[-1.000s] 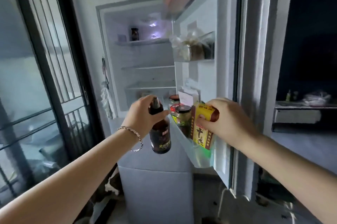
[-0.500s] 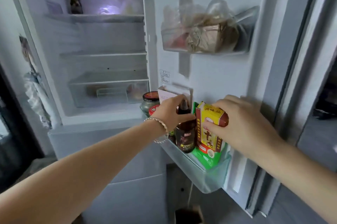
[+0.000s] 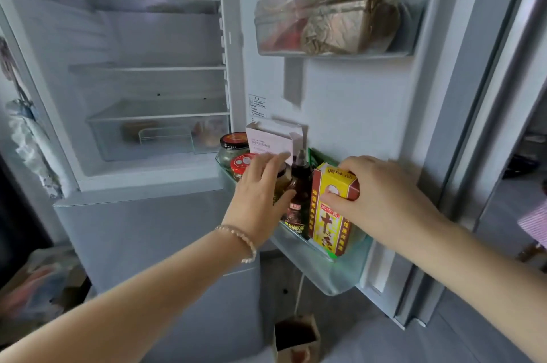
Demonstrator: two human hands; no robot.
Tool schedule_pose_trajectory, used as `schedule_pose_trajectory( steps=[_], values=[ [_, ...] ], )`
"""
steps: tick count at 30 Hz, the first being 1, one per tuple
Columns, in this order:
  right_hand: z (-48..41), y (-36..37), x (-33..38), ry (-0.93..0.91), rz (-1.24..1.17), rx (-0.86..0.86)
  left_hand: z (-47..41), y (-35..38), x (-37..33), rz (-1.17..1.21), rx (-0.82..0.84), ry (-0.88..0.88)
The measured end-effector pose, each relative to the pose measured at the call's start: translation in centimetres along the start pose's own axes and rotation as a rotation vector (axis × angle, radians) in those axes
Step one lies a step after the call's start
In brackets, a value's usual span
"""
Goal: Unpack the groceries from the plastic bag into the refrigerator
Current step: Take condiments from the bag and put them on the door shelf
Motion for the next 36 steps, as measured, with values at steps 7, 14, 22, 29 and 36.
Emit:
schedule_pose_trajectory(
  steps=[7, 14, 22, 29, 36],
  values=[
    [-0.2, 4.4, -0.5, 0.039, 0.126, 0.127, 1.2, 1.3, 0.0, 0.127, 0.094, -0.136],
    [1.0, 4.9, -2.2, 0.046, -0.023, 0.202, -4.4, 4.1, -0.7, 0.030, 0.345, -0.157],
    [0.8, 4.3, -3.9, 0.032, -0.064, 0.152, -4.8, 3.9, -0.8, -0.061, 0.198, -0.155],
    [0.6, 4.5, -4.2, 0.009, -0.060, 0.148, -5.3, 5.0, -0.2, -0.127, 0.381, -0.205],
    [0.4, 4.8, -4.8, -0.014, -0.059, 0.121, -4.7, 5.7, -0.2, -0.005, 0.289, -0.219]
  ],
)
Point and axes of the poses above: each hand's wrist, its own z-axis away from the middle knuckle, its own y-axis out of the palm, x = y × z, the point moved 9 cm from there along -z, towards the middle knuckle, and after that the axes turned 9 degrees about y, right-handed, at the moved point
